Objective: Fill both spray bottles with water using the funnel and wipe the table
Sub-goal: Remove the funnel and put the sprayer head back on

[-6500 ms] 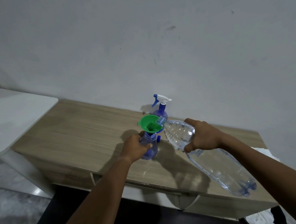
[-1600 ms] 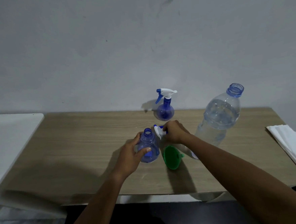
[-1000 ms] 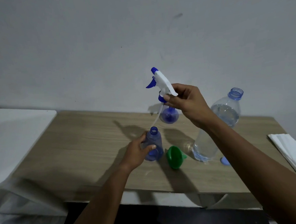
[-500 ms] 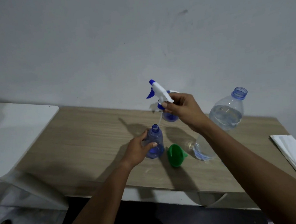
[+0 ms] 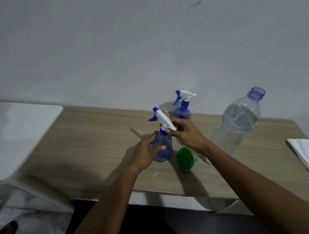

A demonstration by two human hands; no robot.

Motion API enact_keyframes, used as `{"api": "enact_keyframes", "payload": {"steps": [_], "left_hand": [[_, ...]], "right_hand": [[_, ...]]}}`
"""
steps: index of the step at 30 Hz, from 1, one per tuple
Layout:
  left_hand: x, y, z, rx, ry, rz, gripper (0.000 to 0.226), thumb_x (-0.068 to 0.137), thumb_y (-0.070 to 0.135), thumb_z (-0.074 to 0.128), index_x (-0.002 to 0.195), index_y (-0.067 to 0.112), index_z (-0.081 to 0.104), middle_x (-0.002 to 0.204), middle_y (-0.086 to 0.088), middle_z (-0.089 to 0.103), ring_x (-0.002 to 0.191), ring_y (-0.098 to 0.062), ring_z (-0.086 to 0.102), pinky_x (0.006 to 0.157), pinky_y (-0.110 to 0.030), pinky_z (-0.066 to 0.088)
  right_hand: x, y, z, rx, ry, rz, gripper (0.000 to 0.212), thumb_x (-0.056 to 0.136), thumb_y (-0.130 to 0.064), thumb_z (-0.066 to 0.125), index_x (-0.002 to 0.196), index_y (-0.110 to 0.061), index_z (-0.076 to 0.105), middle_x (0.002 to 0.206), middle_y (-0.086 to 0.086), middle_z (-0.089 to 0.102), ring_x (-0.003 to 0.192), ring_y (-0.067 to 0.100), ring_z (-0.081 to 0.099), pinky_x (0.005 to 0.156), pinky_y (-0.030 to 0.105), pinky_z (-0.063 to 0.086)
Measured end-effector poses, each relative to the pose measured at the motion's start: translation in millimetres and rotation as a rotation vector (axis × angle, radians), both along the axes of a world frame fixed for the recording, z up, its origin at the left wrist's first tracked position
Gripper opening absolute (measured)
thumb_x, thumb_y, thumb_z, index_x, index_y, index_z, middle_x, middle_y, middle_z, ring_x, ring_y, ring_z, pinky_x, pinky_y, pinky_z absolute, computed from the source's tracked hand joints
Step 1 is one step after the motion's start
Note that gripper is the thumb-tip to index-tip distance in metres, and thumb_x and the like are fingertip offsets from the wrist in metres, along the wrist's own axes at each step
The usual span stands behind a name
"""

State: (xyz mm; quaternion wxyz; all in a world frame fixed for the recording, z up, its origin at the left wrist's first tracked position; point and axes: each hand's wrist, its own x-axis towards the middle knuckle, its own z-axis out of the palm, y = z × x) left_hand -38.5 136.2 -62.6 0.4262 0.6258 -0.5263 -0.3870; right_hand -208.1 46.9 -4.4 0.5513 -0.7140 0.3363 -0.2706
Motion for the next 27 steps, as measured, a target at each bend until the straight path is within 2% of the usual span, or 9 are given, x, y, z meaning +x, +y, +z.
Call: {"api": "enact_keyframes", "payload": {"steps": [4, 7, 9, 12, 15, 18, 22, 25, 27], "left_hand": [[0.9, -1.0, -1.2, -0.002, 0.002, -0.007, 0.057, 0.088, 0.026, 0.073, 0.14, 0.033, 0.051, 0.122, 0.022, 0.065, 0.117, 0.003, 0.056, 0.093, -0.017, 0.047], [2.3, -2.1, -3.0, 0.001, -0.012, -0.001, 0.058, 0.088, 0.025, 0.074, 0.141, 0.03, 0.052, 0.124, 0.018, 0.066, 0.118, 0.001, 0.057, 0.096, -0.02, 0.047], [2.8, -2.7, -3.7, 0.009, -0.026, 0.013, 0.06, 0.086, 0.027, 0.075, 0.142, 0.027, 0.052, 0.125, 0.012, 0.067, 0.117, -0.002, 0.058, 0.097, -0.022, 0.048], [2.1, -2.4, -2.4, 0.026, -0.049, 0.035, 0.046, 0.086, 0.024, 0.076, 0.13, 0.022, 0.062, 0.11, 0.014, 0.069, 0.104, 0.003, 0.061, 0.086, -0.011, 0.046], [2.4, -2.7, -4.2, 0.016, -0.074, 0.065, 0.034, 0.085, 0.022, 0.077, 0.118, 0.021, 0.068, 0.097, 0.018, 0.067, 0.093, 0.009, 0.061, 0.074, -0.004, 0.042], [2.1, -2.5, -3.5, 0.007, -0.078, 0.056, 0.041, 0.085, 0.024, 0.076, 0.125, 0.02, 0.067, 0.106, 0.009, 0.07, 0.1, 0.002, 0.061, 0.077, -0.002, 0.043], [0.7, -1.5, 0.5, -0.015, -0.052, 0.037, 0.049, 0.085, 0.02, 0.076, 0.132, 0.023, 0.061, 0.115, 0.01, 0.069, 0.103, 0.006, 0.06, 0.082, 0.0, 0.042], [-0.1, -1.9, 0.8, -0.012, -0.035, 0.041, 0.048, 0.085, 0.017, 0.076, 0.13, 0.023, 0.061, 0.115, 0.009, 0.069, 0.105, -0.002, 0.062, 0.084, -0.009, 0.045], [0.2, -2.3, -1.0, -0.012, -0.039, 0.043, 0.045, 0.085, 0.018, 0.076, 0.128, 0.022, 0.063, 0.113, 0.008, 0.07, 0.105, -0.004, 0.063, 0.084, -0.014, 0.046]], "right_hand": [[-1.0, -4.2, 6.7, -0.071, 0.04, 0.037, 0.029, 0.095, -0.012, 0.069, 0.123, -0.008, 0.069, 0.112, 0.005, 0.075, 0.106, 0.02, 0.071, 0.097, 0.031, 0.056], [1.7, -9.1, 12.4, -0.146, 0.158, 0.092, 0.023, 0.094, -0.013, 0.07, 0.117, -0.013, 0.072, 0.112, -0.001, 0.074, 0.106, 0.011, 0.07, 0.097, 0.027, 0.055], [4.8, -10.8, 12.0, -0.207, 0.205, 0.087, 0.019, 0.093, -0.014, 0.071, 0.111, -0.014, 0.074, 0.113, 0.001, 0.072, 0.107, 0.009, 0.068, 0.097, 0.025, 0.053], [9.1, -7.7, 7.5, -0.222, 0.216, -0.002, 0.011, 0.085, -0.016, 0.079, 0.095, -0.02, 0.075, 0.098, -0.005, 0.073, 0.095, 0.003, 0.069, 0.085, 0.022, 0.052], [13.4, -0.9, -1.6, -0.208, 0.165, -0.166, 0.022, 0.077, -0.019, 0.087, 0.082, -0.024, 0.066, 0.084, -0.01, 0.071, 0.084, 0.003, 0.069, 0.075, 0.023, 0.052], [18.4, 5.8, -7.2, -0.219, 0.118, -0.215, 0.034, 0.072, -0.025, 0.091, 0.084, -0.019, 0.06, 0.081, -0.005, 0.067, 0.08, 0.014, 0.07, 0.073, 0.031, 0.058], [9.3, 5.0, -9.5, -0.149, 0.102, -0.181, 0.044, 0.067, -0.03, 0.094, 0.093, -0.015, 0.062, 0.093, -0.002, 0.073, 0.089, 0.013, 0.073, 0.081, 0.028, 0.061], [-1.5, -0.9, -7.3, -0.119, 0.065, -0.161, 0.037, 0.073, -0.019, 0.09, 0.103, -0.014, 0.067, 0.102, -0.001, 0.074, 0.095, 0.013, 0.074, 0.087, 0.032, 0.061], [-4.4, -3.9, -1.9, -0.09, 0.05, -0.095, 0.032, 0.082, -0.012, 0.083, 0.111, -0.013, 0.07, 0.108, -0.001, 0.074, 0.098, 0.012, 0.073, 0.09, 0.03, 0.058]]}}
